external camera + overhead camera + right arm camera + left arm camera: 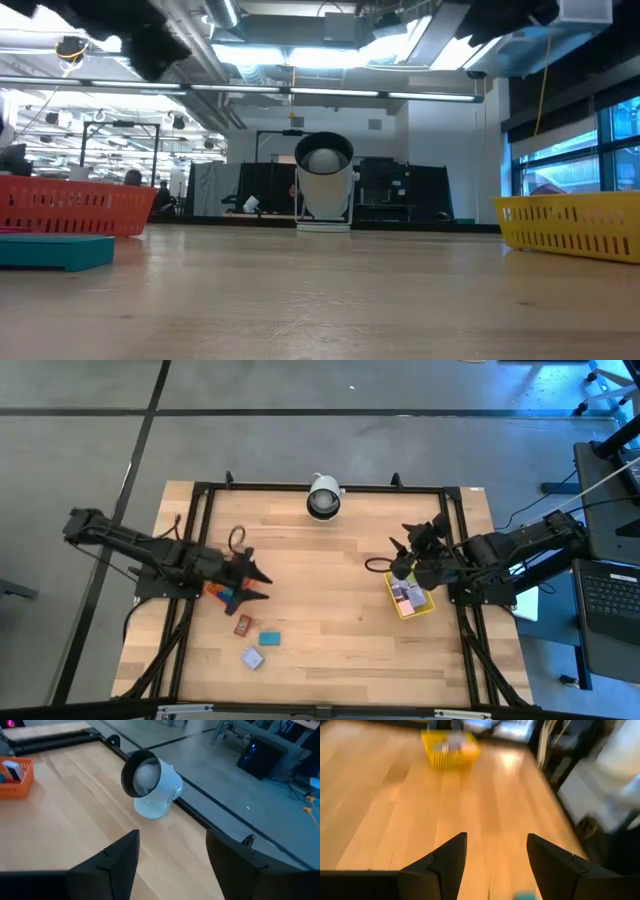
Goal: Pick & Place Office items
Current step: Put the light blue digital clock into the orange basket
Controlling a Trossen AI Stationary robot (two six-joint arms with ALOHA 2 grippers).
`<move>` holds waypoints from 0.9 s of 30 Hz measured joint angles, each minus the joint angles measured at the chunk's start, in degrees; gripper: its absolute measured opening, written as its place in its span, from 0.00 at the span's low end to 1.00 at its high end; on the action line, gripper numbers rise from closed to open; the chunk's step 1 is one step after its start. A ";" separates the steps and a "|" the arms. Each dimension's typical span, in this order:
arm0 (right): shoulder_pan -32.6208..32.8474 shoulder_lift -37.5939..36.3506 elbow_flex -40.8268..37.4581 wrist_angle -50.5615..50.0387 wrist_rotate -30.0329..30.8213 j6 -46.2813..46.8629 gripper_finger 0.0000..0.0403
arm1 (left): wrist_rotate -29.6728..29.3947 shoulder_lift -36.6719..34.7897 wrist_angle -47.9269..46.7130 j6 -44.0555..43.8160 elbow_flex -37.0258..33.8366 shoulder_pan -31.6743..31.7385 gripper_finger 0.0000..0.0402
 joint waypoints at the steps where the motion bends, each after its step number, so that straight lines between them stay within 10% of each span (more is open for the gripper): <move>1: -0.18 0.00 0.02 0.53 -0.03 0.32 0.58 | -2.55 1.08 -3.11 -0.08 1.21 -2.30 0.50; 9: -0.30 0.02 0.04 6.80 -0.07 0.35 0.56 | -17.63 15.11 -28.31 0.48 14.86 -13.92 0.50; 17: -0.30 0.02 0.07 8.19 -0.21 0.33 0.56 | -2.38 22.33 -27.63 -8.02 16.54 -14.86 0.49; 27: 0.89 0.04 0.07 9.87 -1.56 -3.30 0.56 | 1.81 30.36 -19.53 -16.05 16.56 -16.00 0.55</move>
